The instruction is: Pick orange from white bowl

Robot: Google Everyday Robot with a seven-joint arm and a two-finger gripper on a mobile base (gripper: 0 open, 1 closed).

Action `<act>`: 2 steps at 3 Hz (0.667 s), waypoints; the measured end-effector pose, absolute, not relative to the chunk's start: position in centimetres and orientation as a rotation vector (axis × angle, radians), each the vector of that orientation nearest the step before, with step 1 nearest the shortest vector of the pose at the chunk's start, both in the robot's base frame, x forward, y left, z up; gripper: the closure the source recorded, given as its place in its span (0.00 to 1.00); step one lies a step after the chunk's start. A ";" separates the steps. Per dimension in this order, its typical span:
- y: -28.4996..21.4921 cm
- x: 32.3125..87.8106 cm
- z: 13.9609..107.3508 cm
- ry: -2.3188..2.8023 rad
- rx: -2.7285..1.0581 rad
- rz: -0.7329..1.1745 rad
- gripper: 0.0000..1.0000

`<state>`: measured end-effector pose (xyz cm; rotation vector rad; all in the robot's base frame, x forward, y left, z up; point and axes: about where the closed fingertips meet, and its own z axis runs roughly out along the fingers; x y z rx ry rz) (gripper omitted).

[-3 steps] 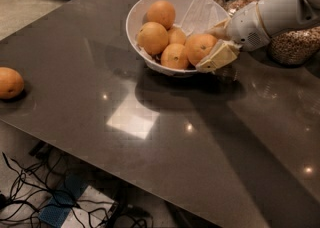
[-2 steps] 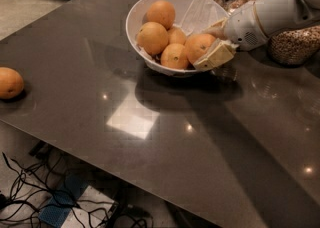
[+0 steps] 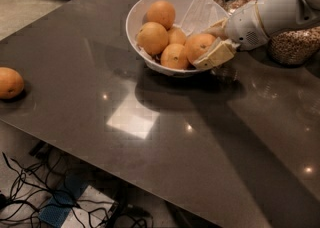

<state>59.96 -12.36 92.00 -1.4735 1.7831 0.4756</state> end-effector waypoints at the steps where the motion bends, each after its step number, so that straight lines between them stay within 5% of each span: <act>1: -13.0 60.2 93.4 1.728 -1.444 0.511 1.00; 2: -13.7 60.9 95.3 1.668 -1.427 0.508 1.00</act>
Offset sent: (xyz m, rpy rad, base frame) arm 0.0175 -0.0276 0.0601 0.1391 -0.1357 0.0234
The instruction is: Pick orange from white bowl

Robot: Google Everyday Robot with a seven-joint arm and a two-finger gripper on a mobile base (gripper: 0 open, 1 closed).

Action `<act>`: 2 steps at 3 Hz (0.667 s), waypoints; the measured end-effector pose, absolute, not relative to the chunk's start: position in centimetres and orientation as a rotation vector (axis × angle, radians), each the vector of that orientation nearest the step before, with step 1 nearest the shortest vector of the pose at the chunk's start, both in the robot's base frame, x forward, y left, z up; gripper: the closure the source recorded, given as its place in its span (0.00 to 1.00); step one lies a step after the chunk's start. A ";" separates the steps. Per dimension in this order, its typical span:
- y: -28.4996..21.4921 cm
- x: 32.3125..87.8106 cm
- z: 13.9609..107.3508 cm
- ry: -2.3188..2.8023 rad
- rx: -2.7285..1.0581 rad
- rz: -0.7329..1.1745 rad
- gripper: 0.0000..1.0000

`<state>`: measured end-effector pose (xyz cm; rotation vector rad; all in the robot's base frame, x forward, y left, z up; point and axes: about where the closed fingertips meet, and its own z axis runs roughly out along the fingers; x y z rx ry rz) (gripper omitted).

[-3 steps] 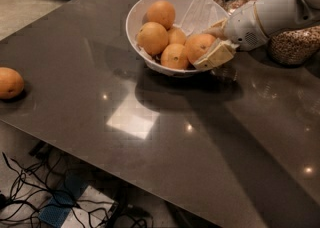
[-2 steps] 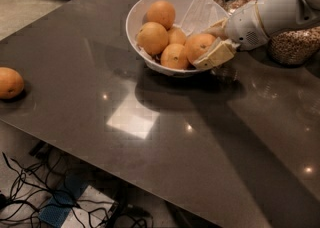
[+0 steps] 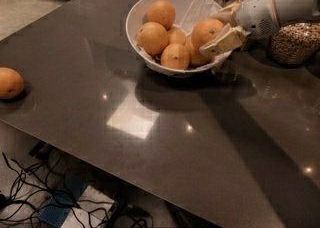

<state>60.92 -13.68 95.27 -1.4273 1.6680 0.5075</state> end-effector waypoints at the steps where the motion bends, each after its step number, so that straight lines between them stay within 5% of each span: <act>1: -14.2 61.7 96.5 1.628 -1.414 0.496 1.00; 2: -14.7 62.4 98.4 1.574 -1.400 0.475 1.00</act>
Offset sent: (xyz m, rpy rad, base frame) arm 0.0223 -0.0239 0.0549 0.0713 -0.1515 -0.0022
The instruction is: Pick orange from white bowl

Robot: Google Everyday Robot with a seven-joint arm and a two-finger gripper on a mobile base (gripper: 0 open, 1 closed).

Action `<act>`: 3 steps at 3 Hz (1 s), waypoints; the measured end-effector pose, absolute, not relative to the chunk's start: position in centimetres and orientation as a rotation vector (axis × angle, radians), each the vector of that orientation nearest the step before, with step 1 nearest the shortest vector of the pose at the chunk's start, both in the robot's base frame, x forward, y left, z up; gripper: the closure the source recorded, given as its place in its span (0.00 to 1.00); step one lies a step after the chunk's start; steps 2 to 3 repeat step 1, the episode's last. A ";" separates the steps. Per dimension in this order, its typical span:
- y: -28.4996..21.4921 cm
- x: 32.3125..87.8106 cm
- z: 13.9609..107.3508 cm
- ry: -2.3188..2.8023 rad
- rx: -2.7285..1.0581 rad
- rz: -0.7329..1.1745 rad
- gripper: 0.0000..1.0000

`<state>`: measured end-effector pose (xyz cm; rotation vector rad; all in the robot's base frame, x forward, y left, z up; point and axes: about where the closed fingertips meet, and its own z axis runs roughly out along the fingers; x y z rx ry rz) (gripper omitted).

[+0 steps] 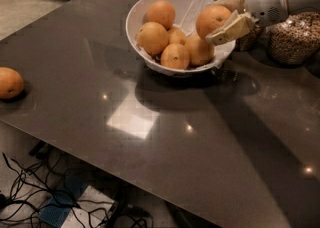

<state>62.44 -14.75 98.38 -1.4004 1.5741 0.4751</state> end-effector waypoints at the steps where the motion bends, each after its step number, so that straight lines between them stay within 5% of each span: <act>1: -14.7 62.4 98.4 1.574 -1.400 0.475 1.00; 3: -14.7 62.4 98.4 1.574 -1.400 0.475 1.00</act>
Offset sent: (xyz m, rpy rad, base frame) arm 0.0000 0.0000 0.0000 0.0000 0.0000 0.0000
